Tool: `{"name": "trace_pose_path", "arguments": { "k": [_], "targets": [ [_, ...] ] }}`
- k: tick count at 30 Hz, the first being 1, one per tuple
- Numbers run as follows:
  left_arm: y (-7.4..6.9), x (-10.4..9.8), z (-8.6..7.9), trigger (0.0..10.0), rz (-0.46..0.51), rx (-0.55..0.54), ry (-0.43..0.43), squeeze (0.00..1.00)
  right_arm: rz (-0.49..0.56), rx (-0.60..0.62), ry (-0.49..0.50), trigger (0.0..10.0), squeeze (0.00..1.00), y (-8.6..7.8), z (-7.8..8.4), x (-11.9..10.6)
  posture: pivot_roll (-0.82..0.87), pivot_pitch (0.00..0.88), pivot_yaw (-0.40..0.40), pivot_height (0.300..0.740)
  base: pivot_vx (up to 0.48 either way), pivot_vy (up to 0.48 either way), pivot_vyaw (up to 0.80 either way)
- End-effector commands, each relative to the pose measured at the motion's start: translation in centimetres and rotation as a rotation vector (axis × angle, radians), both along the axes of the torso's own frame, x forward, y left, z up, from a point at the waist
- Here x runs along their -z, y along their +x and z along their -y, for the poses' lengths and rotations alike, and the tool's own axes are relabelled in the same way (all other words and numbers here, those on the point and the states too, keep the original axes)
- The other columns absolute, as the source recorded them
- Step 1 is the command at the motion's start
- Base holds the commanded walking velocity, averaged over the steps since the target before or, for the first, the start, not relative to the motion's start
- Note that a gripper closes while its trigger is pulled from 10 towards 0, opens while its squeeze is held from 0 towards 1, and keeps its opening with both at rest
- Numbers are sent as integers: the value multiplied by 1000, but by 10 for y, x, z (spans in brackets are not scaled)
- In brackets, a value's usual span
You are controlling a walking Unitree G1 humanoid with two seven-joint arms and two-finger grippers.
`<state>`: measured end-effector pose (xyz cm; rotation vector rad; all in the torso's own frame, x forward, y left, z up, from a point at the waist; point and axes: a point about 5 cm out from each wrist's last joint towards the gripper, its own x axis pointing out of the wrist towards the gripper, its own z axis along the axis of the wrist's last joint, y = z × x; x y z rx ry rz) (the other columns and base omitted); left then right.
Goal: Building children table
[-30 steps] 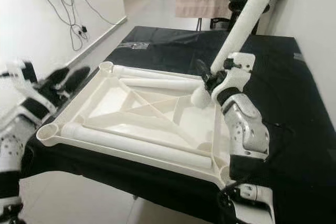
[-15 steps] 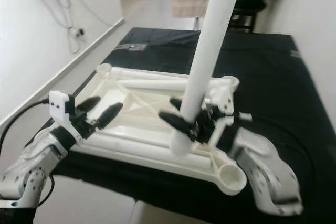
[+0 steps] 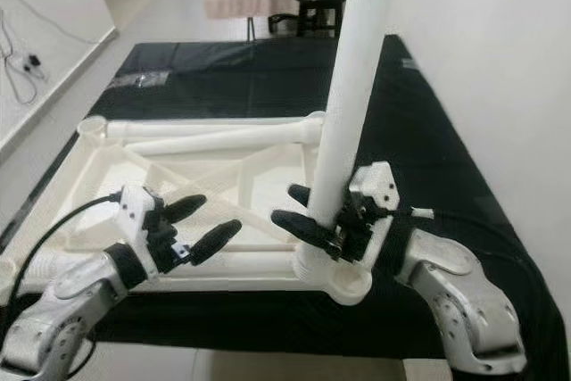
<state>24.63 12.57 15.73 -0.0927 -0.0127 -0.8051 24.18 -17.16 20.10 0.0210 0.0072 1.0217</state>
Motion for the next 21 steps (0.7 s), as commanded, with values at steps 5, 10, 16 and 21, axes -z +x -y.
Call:
{"name": "trace_pose_path", "arguments": {
  "k": [5, 10, 16, 21],
  "targets": [
    [0, 3, -1, 10000, -20, -16, 39, 0, 47, -45, 37, 10000, 0, 0, -8, -9, -31, 62, 30, 740, 0, -384, 0],
    [-11, 11, 3, 10000, -64, 37, 73, 0, 52, -51, 55, 10000, 0, 5, -14, -9, -22, 65, 28, 740, 0, 0, 0],
    [-15, 15, 1, 10000, -85, 23, 82, 0, 44, -66, 63, 10000, 0, 4, -16, -8, -13, 67, 24, 740, 0, 0, 0],
    [-15, 18, -1, 10000, -96, -19, 87, 0, 38, -79, 65, 10000, 0, 4, -19, -7, -13, 65, 23, 740, 0, 0, 0]
  ]
}}
